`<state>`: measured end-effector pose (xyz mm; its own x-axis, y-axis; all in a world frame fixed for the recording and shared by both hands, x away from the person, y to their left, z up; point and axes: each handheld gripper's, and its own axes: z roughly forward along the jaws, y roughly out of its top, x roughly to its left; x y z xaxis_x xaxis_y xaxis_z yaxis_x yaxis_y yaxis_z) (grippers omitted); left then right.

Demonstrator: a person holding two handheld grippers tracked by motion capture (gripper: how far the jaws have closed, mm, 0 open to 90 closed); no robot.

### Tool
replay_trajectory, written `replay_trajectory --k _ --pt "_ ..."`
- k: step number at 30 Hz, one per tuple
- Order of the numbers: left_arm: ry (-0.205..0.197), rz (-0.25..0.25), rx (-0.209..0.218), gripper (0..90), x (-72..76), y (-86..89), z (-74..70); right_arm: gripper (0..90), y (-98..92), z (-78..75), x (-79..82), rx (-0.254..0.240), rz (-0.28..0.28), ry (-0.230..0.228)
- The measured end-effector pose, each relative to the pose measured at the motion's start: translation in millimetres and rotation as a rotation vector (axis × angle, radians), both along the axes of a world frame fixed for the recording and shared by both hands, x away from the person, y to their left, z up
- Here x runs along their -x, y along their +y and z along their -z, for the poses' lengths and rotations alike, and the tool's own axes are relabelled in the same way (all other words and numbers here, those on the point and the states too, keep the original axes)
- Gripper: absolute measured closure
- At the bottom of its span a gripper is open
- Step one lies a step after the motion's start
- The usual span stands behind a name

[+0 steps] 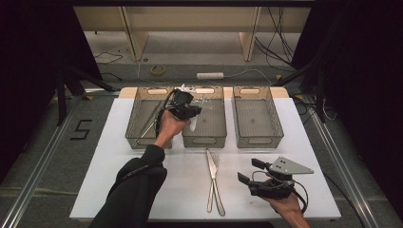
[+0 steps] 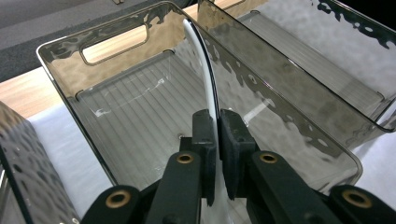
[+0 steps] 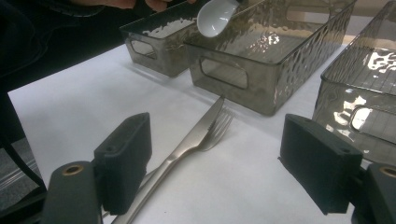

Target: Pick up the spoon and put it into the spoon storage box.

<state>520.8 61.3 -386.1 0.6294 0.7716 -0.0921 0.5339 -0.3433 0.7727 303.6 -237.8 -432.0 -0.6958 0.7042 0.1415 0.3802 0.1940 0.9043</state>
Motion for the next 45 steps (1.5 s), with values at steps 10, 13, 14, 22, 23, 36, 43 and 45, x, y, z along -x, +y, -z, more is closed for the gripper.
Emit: replay_trajectory --k 10,13,14,22,23,36,43,45 --pt "0.026 -0.024 0.022 84.2 -2.6 -1.5 10.0 25.9 0.4 0.3 -0.2 0.002 0.0 0.002" --pt "0.028 -0.025 0.015 84.1 -3.3 -2.8 12.9 25.9 0.9 0.4 0.0 0.003 -0.001 0.001" --pt "0.033 -0.026 0.013 84.1 -3.6 -2.6 13.8 25.9 0.8 0.2 0.3 0.002 -0.001 -0.001" --pt "0.051 -0.03 -0.003 83.8 -5.0 -5.3 20.6 25.9 0.9 0.5 0.0 0.002 -0.002 0.003" --pt "0.054 -0.025 -0.011 83.7 -5.1 -5.6 21.4 25.9 0.9 0.5 -0.1 0.002 -0.001 0.003" --pt "0.064 -0.082 0.036 64.2 -5.6 -1.2 18.1 25.9 0.7 0.3 0.4 0.001 -0.001 0.004" --pt "0.085 -0.045 0.071 43.1 13.1 8.8 4.8 25.8 5.4 1.3 0.7 0.041 -0.008 0.035" --pt "0.079 -0.034 0.07 39.6 22.7 12.0 1.2 25.8 8.4 2.1 1.0 0.07 -0.013 0.043"
